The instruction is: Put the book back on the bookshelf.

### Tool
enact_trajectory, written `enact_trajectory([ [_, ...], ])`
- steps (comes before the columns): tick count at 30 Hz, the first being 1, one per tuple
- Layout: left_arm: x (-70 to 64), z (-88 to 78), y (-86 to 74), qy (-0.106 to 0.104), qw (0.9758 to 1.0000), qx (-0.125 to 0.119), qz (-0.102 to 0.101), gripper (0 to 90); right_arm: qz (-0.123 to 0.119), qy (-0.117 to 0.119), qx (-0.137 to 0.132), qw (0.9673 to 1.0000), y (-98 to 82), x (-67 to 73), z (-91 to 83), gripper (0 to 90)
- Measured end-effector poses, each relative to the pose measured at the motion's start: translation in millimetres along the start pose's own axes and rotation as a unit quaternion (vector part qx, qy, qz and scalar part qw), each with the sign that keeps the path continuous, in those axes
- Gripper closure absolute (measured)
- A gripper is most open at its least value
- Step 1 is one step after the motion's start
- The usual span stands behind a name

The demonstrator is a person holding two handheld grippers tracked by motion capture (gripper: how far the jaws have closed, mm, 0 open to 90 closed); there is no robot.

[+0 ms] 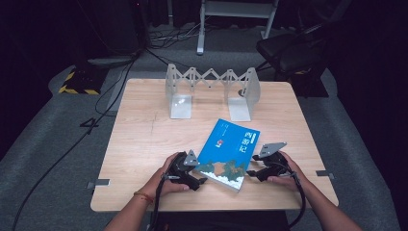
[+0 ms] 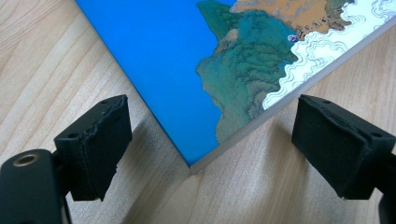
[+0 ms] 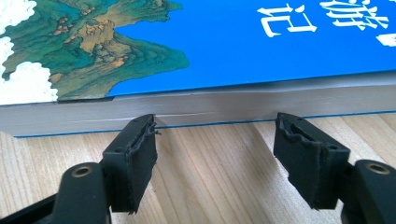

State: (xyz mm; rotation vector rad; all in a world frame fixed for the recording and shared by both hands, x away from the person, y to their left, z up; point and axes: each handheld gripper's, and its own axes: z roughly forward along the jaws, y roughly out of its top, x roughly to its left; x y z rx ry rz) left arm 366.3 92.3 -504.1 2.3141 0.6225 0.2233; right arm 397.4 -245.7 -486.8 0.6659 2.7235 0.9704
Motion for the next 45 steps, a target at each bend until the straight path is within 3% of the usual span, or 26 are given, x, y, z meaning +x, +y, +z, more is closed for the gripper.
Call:
enact_trajectory([
  [18, -1.0, 0.0, 0.2, 0.001, 1.0000, 0.000, -0.001, 12.5, -0.005, -0.003, -0.007, 1.0000, -1.6, 3.6, -1.4, 35.8],
  [25, -4.9, -3.2, 2.0, -0.002, 0.9999, 0.014, 0.005, 16.6, -0.004, -0.003, -0.012, 0.9999, -2.1, 3.8, -2.0, 36.2],
  [27, -7.6, -3.9, 3.1, 0.007, 0.9998, 0.018, 0.008, 15.8, -0.005, -0.004, -0.017, 0.9998, -3.0, 3.8, -2.5, 36.3],
  [31, -8.4, -8.7, 4.9, 0.014, 0.9998, 0.007, 0.015, 16.8, -0.002, -0.001, -0.022, 0.9998, -3.5, 3.6, -3.2, 36.6],
  [36, -8.4, -15.8, 7.9, 0.005, 0.9997, -0.022, 0.007, 18.0, -0.001, -0.005, -0.027, 0.9996, -3.3, 4.2, -4.6, 36.7],
  [39, -14.2, -16.4, 11.9, 0.012, 0.9993, -0.027, 0.022, 16.9, 0.004, -0.003, -0.033, 0.9995, -2.5, 4.1, -6.6, 36.8],
  [45, -23.4, -18.4, 22.1, 0.006, 0.9984, -0.045, 0.034, 18.2, 0.007, -0.006, -0.037, 0.9993, 2.8, 7.3, -6.2, 37.0],
])
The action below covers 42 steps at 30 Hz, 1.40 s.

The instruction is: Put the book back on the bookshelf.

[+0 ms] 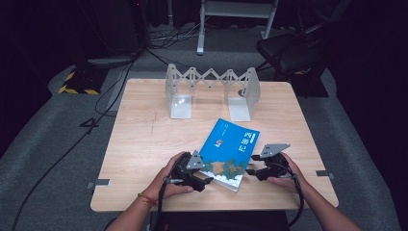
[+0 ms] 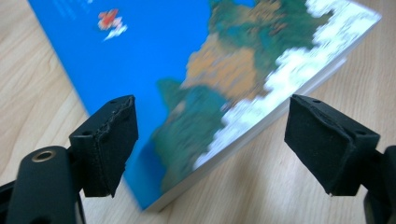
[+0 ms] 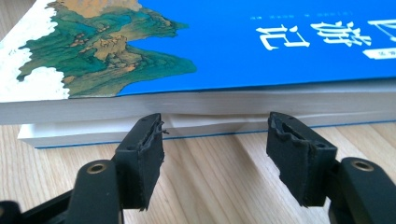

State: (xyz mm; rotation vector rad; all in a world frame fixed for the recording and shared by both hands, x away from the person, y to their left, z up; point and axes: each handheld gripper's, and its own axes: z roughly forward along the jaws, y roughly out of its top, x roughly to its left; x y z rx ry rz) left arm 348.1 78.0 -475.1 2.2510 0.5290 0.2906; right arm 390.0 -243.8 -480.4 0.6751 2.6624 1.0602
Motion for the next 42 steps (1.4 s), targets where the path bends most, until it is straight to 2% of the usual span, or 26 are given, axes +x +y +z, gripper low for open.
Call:
enact_trajectory([
  [2, -4.9, 2.0, 3.9, -0.008, 0.9999, -0.002, 0.008, 18.2, -0.001, -0.001, -0.002, 1.0000, 2.6, 1.8, 0.4, 37.5],
  [3, -6.9, 3.5, 5.4, -0.008, 0.9998, 0.003, 0.018, 18.0, -0.001, 0.000, -0.005, 1.0000, 4.8, 3.1, 0.4, 37.7],
  [5, -10.4, 7.4, 7.3, -0.014, 0.9996, 0.010, 0.024, 17.9, 0.001, -0.005, -0.003, 1.0000, 9.7, 5.5, 1.4, 37.7],
  [8, -14.3, 14.3, 8.1, -0.009, 0.9991, 0.022, 0.035, 18.1, 0.011, -0.007, -0.008, 0.9999, 14.6, 7.9, 4.2, 37.7],
  [11, -16.2, 16.6, 7.5, -0.001, 0.9989, 0.023, 0.041, 17.2, 0.020, -0.004, -0.013, 0.9997, 18.7, 9.8, 6.7, 37.6],
  [13, -16.6, 17.4, 7.0, -0.001, 0.9988, 0.021, 0.044, 16.2, 0.038, 0.002, -0.027, 0.9989, 23.6, 10.0, 4.7, 37.6],
  [14, -16.8, 17.3, 6.9, 0.000, 0.9988, 0.022, 0.044, 16.5, 0.038, 0.001, -0.034, 0.9987, 25.9, 10.1, 3.4, 37.5],
  [16, -15.8, 17.1, 6.5, -0.003, 0.9990, 0.020, 0.040, 16.5, 0.031, -0.001, -0.031, 0.9990, 28.9, 10.1, 2.6, 37.7],
  [18, -15.2, 17.1, 6.3, 0.001, 0.9991, 0.018, 0.039, 18.3, 0.038, 0.001, -0.031, 0.9988, 27.5, 9.7, 3.4, 37.7],
  [21, -17.0, 18.1, 5.7, 0.005, 0.9987, 0.020, 0.047, 17.0, 0.032, -0.006, -0.024, 0.9992, 26.7, 11.7, 4.5, 37.8],
  [23, -17.6, 18.2, 5.7, 0.007, 0.9986, 0.020, 0.049, 16.8, 0.014, -0.021, -0.014, 0.9996, 27.6, 15.0, 5.5, 37.9],
  [24, -18.1, 18.2, 5.5, 0.008, 0.9983, 0.022, 0.053, 16.8, 0.014, -0.021, -0.014, 0.9996, 27.6, 15.0, 5.5, 37.9],
  [25, -18.3, 17.9, 5.1, 0.010, 0.9983, 0.022, 0.054, 16.5, 0.000, -0.032, -0.001, 0.9995, 26.7, 17.7, 7.6, 37.9],
  [27, -17.2, 17.0, 4.5, 0.008, 0.9986, 0.021, 0.048, 16.6, -0.003, -0.034, 0.019, 0.9992, 23.4, 18.8, 12.3, 37.9],
  [30, -15.9, 16.4, 4.3, 0.006, 0.9987, 0.020, 0.046, 17.0, -0.011, -0.028, 0.026, 0.9992, 19.3, 21.4, 15.0, 38.3],
  [32, -16.0, 16.4, 3.9, 0.007, 0.9986, 0.020, 0.048, 17.0, -0.018, -0.034, 0.030, 0.9988, 19.6, 23.7, 14.1, 38.3],
  [42, -14.8, 16.3, 3.3, 0.001, 0.9988, 0.017, 0.045, 16.5, -0.016, -0.037, 0.051, 0.9979, 19.6, 28.3, 23.3, 37.5],
])
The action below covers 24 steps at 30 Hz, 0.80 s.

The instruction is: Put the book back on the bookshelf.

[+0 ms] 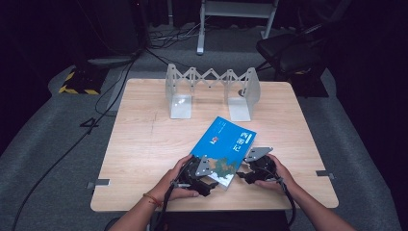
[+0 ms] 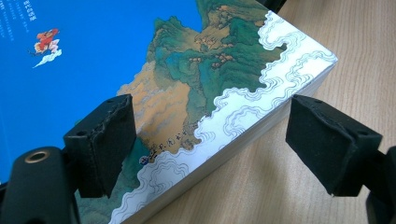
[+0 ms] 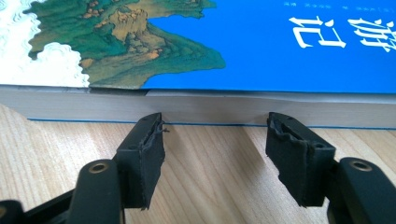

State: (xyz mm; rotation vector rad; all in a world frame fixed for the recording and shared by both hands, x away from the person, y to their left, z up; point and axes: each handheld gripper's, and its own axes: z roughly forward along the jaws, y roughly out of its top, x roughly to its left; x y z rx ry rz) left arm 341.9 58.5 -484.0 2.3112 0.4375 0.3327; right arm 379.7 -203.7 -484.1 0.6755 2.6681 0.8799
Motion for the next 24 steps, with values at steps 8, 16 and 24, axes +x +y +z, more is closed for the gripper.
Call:
enact_trajectory([
  [8, 1.4, -0.2, -1.1, -0.007, 0.9999, -0.005, -0.007, 15.9, 0.025, 0.017, -0.022, 0.9993, 0.4, -4.8, -5.4, 37.7],
  [16, 1.1, -0.2, -1.1, -0.006, 1.0000, -0.005, -0.004, 15.8, 0.035, 0.011, -0.040, 0.9985, 6.6, -4.2, -10.3, 37.8],
  [24, -3.0, 0.1, 2.2, 0.003, 0.9999, 0.005, 0.009, 15.8, 0.041, 0.008, -0.059, 0.9974, 19.0, -5.1, -18.8, 38.0],
])
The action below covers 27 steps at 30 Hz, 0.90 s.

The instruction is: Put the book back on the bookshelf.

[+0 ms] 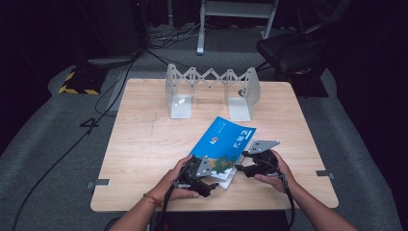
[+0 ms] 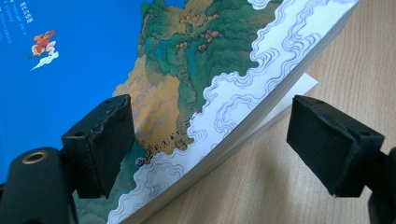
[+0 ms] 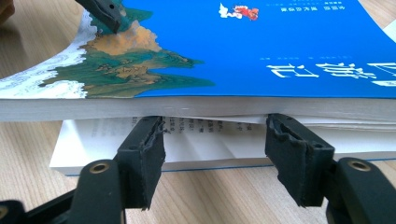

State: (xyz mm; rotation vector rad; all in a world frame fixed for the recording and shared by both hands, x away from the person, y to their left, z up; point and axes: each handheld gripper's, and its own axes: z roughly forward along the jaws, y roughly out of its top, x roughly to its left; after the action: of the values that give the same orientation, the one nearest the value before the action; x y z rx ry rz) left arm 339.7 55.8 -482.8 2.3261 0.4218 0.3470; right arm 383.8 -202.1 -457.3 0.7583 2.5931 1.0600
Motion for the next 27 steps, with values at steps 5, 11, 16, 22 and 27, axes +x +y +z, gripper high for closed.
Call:
enact_trajectory([
  [5, -3.5, 1.9, 3.5, 0.013, 0.9999, 0.004, -0.002, 15.9, 0.013, 0.000, -0.008, 0.9999, 7.8, -0.5, -1.7, 38.1],
  [11, -7.0, 5.4, 10.6, 0.044, 0.9987, 0.024, 0.014, 17.7, 0.024, -0.008, -0.023, 0.9994, 23.1, 0.4, -3.4, 38.0],
  [16, -5.0, 2.2, 10.4, 0.055, 0.9983, 0.019, 0.000, 24.4, 0.031, -0.011, -0.029, 0.9990, 30.4, 0.3, -3.2, 38.1],
  [22, -2.5, 1.0, 15.9, 0.079, 0.9968, -0.002, -0.015, 32.5, 0.035, -0.009, -0.037, 0.9987, 35.9, -1.6, -4.6, 38.0],
  [27, 0.9, -1.9, 18.2, 0.064, 0.9975, -0.018, -0.024, 37.8, 0.038, -0.007, -0.040, 0.9984, 39.5, -3.6, -4.7, 38.0],
])
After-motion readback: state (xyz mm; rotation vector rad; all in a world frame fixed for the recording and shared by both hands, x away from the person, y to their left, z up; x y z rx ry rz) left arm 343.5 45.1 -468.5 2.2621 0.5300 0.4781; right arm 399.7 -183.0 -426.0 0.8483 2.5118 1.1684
